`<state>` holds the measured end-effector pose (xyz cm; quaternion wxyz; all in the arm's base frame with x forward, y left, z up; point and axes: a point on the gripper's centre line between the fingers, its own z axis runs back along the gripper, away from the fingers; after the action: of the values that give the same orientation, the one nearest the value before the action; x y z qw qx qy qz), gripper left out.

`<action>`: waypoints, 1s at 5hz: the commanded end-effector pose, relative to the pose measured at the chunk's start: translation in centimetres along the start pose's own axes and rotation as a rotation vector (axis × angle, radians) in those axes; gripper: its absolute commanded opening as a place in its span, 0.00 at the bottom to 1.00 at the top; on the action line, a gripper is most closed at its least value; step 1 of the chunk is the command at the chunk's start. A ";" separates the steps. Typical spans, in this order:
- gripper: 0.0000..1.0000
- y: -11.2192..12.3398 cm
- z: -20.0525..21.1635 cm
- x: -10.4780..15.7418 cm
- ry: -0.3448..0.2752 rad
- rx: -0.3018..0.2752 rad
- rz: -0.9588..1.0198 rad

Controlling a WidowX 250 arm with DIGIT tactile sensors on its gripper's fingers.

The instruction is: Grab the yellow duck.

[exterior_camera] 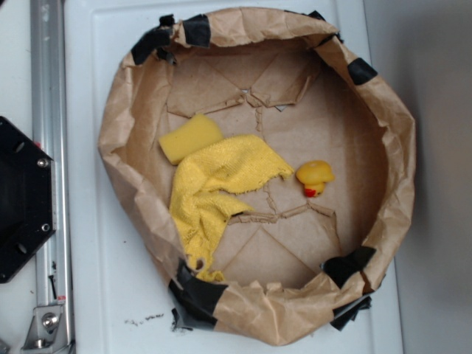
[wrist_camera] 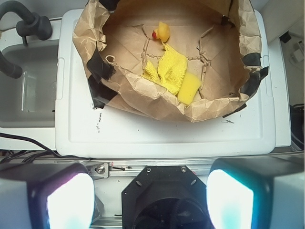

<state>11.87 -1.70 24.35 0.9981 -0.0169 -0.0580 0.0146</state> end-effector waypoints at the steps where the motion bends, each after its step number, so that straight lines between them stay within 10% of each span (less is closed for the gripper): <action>1: 1.00 0.0 0.0 0.0 0.000 0.000 0.000; 2: 1.00 0.3 -1.5 4.1 -0.141 0.117 0.050; 5: 1.00 3.8 -11.0 11.1 -0.233 0.109 -0.057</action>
<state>23.47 1.54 13.54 0.9873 0.0347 -0.1539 -0.0183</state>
